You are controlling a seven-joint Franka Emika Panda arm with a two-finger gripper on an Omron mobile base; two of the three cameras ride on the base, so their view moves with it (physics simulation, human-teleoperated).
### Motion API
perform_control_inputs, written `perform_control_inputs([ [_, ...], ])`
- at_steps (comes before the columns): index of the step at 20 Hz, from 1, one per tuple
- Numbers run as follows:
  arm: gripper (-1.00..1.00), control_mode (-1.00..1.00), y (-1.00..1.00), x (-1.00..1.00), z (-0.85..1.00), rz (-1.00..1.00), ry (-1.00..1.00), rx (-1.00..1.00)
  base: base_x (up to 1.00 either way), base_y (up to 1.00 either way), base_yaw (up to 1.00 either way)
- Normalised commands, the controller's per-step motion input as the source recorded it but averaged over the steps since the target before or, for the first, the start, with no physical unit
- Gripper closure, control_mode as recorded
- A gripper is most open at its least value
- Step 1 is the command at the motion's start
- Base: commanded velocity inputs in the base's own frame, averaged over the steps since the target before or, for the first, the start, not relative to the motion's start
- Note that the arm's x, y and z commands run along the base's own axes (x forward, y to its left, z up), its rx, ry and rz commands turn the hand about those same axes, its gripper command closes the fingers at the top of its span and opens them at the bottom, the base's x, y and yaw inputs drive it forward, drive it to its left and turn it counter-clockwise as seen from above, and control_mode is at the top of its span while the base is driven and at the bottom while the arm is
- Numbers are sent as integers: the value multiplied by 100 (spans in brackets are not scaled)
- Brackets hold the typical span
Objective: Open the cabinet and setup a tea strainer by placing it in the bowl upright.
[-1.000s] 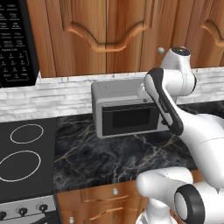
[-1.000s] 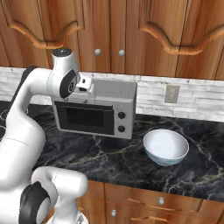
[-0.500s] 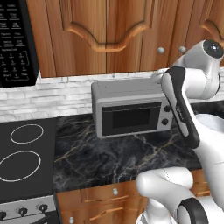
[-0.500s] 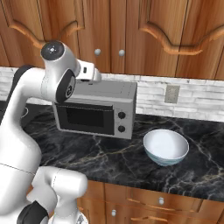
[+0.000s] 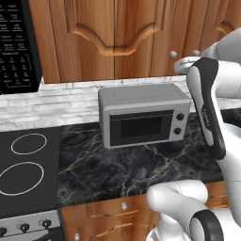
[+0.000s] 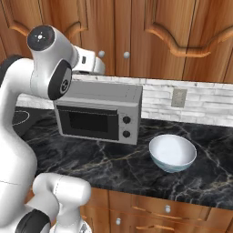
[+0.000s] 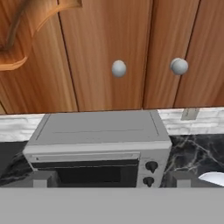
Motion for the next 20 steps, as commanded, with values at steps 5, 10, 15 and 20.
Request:
perform_control_inputs([
  [5,-100,-100,0,8,0,0,0,0,0,0,0],
  [10,-100,-100,-16,11,28,0,1,2,0,0,0],
  [15,-100,-100,-5,0,34,-1,-1,0,0,0,0],
  [20,-100,-100,6,12,13,0,0,-1,0,0,0],
])
